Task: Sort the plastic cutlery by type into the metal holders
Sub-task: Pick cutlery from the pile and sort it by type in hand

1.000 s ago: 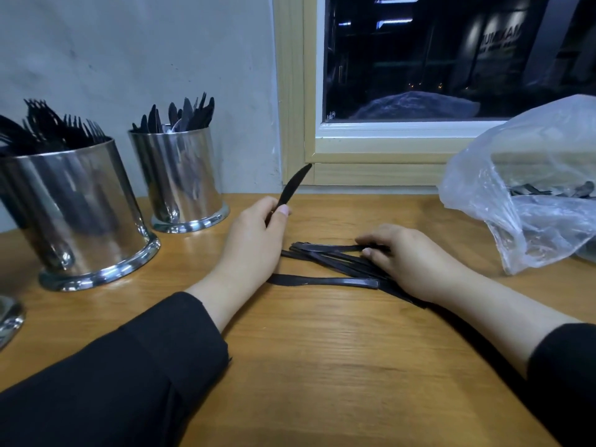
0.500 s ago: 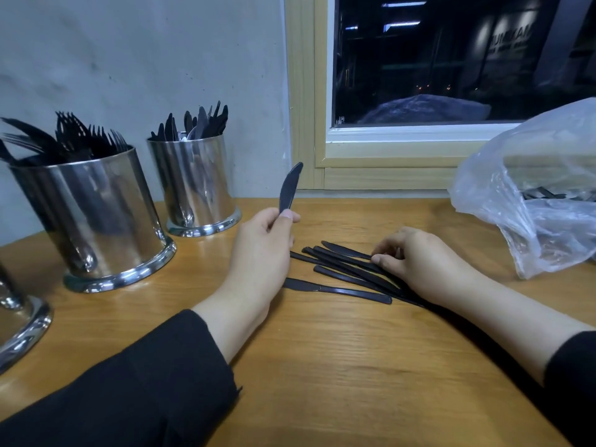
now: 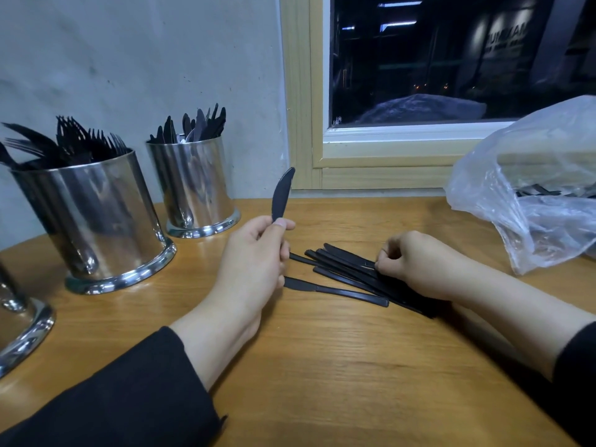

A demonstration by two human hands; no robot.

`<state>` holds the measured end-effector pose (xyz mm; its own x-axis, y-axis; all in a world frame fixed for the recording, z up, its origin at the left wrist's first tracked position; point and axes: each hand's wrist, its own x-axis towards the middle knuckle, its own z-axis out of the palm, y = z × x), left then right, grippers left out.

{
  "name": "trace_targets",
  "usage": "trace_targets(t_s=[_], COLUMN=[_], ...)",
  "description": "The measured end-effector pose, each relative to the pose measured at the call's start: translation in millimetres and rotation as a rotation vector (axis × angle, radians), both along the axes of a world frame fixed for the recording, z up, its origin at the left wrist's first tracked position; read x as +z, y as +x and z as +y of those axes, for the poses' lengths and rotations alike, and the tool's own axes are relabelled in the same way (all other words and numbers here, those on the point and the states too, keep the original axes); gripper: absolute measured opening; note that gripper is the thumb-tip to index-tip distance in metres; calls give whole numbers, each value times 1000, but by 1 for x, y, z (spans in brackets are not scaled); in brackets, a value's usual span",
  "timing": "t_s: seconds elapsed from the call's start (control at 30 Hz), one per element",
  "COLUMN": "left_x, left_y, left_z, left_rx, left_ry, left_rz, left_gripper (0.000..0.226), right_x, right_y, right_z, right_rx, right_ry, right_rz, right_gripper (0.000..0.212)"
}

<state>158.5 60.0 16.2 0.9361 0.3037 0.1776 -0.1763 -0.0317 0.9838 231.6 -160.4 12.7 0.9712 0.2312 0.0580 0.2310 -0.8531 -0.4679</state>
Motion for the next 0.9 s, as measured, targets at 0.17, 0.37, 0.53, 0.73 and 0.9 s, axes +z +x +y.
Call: trace_targets(t_s=[0.17, 0.37, 0.53, 0.73, 0.9], left_x=[1, 5, 6, 18, 27], left_y=[0, -5, -12, -5, 7], left_z=[-1, -7, -19, 0, 34], left_rx=[-1, -34, -204, 9, 161], left_ry=[-54, -128, -191, -33, -78], left_rz=[2, 23, -53, -118, -164], left_gripper=[22, 30, 24, 37, 38], right_x=[-5, 14, 9, 2, 1], right_y=[-3, -31, -60, -53, -52], right_z=[-2, 13, 49, 39, 32], right_rx=[-9, -5, 220, 218, 267], right_ry=[85, 530, 655, 223, -173], right_rz=[-54, -311, -180, -400, -246], right_gripper=[14, 14, 11, 13, 29])
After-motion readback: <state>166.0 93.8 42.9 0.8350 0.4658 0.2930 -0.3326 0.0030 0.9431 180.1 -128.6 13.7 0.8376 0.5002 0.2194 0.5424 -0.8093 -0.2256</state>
